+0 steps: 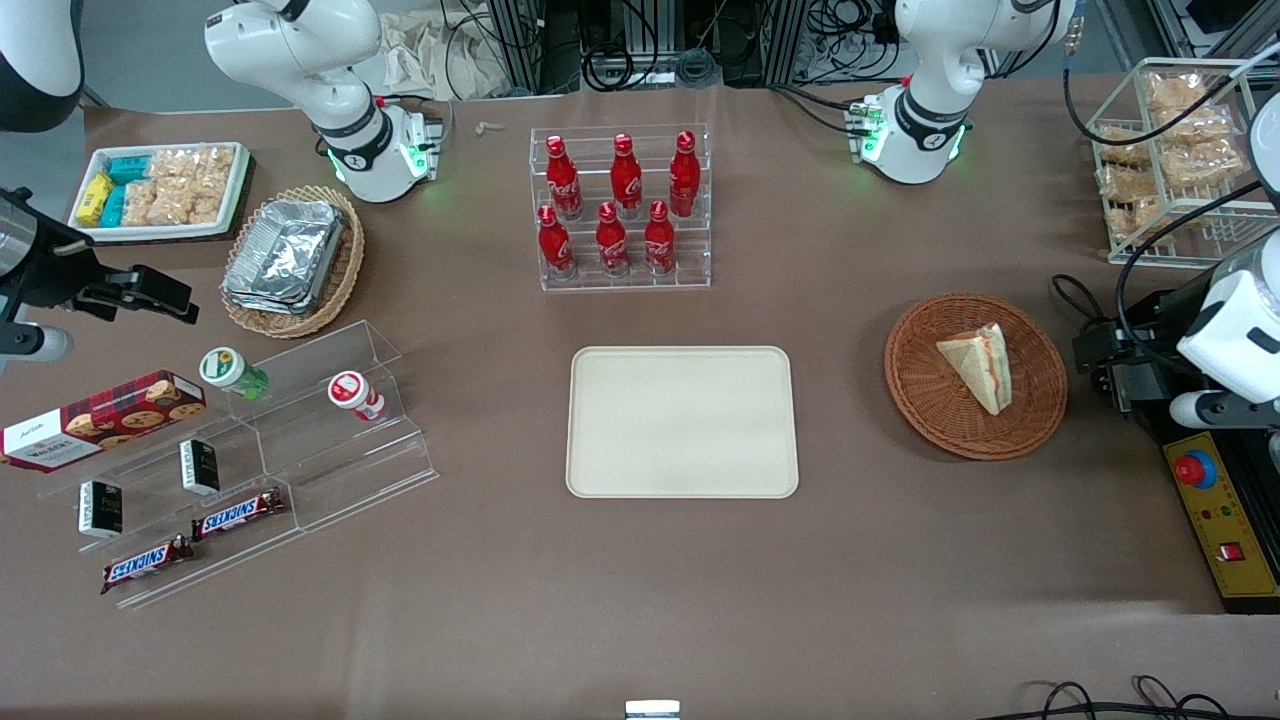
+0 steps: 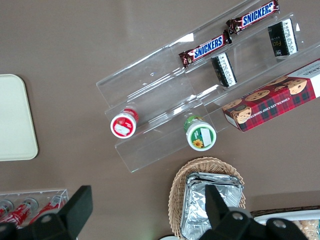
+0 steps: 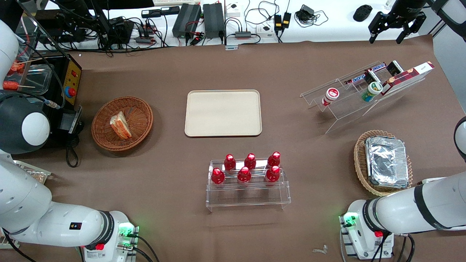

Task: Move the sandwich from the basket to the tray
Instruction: 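Move the left gripper toward the wicker basket with the sandwich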

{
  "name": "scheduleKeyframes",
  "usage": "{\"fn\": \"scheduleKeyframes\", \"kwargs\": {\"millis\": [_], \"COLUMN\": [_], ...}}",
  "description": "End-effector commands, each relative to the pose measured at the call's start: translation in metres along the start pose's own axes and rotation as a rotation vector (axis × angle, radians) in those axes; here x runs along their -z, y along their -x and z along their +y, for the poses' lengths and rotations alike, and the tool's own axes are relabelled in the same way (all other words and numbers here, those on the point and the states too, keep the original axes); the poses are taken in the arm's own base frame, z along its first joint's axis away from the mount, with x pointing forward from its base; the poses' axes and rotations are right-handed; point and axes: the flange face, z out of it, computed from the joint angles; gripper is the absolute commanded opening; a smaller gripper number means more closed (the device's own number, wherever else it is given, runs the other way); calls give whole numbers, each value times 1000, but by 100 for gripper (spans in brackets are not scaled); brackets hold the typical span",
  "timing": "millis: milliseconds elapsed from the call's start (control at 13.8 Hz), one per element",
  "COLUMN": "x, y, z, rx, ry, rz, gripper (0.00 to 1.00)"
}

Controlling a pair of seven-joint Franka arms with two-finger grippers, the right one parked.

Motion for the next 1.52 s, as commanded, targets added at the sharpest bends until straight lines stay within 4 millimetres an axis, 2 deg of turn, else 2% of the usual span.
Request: {"fn": "scheduleKeyframes", "kwargs": {"millis": [0, 653, 871, 1016, 1089, 1161, 1306, 1452], "x": [7, 5, -6, -12, -22, -33, -37, -51], "y": [2, 1, 1, 6, 7, 10, 21, 44], "z": [2, 5, 3, 1, 1, 2, 0, -6], "rx": [12, 8, 11, 88, 135, 158, 162, 171], "ry": [7, 13, -9, -12, -14, -18, -20, 1], "rz": [12, 7, -23, -40, -62, -83, -82, -48], "gripper": [100, 100, 100, 100, 100, 100, 100, 100]}}
